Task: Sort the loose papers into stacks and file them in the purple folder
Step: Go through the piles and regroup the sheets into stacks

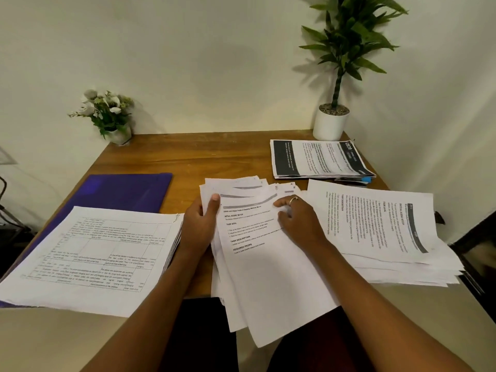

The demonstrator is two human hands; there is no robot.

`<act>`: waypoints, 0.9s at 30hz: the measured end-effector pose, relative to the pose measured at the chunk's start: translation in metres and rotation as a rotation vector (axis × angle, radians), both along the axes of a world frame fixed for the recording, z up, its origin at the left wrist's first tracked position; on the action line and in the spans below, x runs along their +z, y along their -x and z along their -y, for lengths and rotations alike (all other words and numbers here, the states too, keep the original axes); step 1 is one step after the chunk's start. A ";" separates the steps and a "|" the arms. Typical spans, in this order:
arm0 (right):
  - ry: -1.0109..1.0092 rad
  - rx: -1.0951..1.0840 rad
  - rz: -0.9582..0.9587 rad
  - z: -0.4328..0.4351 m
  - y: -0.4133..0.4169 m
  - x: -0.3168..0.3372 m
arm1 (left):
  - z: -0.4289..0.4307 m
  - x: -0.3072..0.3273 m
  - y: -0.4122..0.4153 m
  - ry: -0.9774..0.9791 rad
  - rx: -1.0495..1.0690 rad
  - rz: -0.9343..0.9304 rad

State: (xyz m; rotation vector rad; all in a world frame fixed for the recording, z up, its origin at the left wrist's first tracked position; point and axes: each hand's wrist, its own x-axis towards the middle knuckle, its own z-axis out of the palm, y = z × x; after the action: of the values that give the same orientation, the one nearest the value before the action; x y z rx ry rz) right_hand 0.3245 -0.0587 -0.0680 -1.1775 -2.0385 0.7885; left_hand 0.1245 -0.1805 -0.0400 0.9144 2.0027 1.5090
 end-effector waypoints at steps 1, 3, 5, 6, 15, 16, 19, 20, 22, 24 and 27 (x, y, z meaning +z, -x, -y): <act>0.005 -0.005 0.014 -0.001 0.000 -0.001 | 0.000 -0.001 0.000 0.019 -0.022 -0.021; 0.014 -0.009 0.026 -0.003 0.000 -0.002 | 0.000 -0.002 0.001 0.084 -0.030 -0.052; 0.007 -0.009 0.035 -0.003 0.000 -0.002 | -0.001 -0.003 0.003 0.150 -0.012 -0.074; -0.003 -0.017 0.022 -0.004 0.000 -0.002 | -0.001 -0.003 0.003 0.175 -0.008 -0.081; 0.152 -0.357 -0.069 -0.052 -0.005 0.003 | -0.003 0.001 -0.005 0.194 0.013 -0.099; 0.151 -0.336 -0.026 -0.055 -0.005 0.000 | -0.003 0.002 -0.005 0.193 0.011 -0.103; 0.121 -0.307 0.090 -0.059 -0.001 -0.002 | -0.003 0.002 -0.005 0.197 0.001 -0.103; 0.119 -0.311 0.105 -0.061 0.000 -0.003 | -0.004 0.002 -0.004 0.196 -0.003 -0.104; 0.139 -0.326 0.110 -0.063 0.002 -0.003 | -0.003 0.001 -0.003 0.183 -0.013 -0.106; 0.159 -0.334 0.129 -0.065 0.004 -0.002 | -0.002 0.002 -0.002 0.177 -0.024 -0.111; 0.161 -0.352 0.230 -0.066 0.006 0.004 | -0.002 0.003 -0.002 0.186 -0.023 -0.113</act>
State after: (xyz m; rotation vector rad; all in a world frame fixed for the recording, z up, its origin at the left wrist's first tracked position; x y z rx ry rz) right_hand 0.3181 0.0070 -0.0637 -1.7297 -1.8908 0.6753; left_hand 0.1260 -0.1781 -0.0372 0.9606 2.1622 1.2589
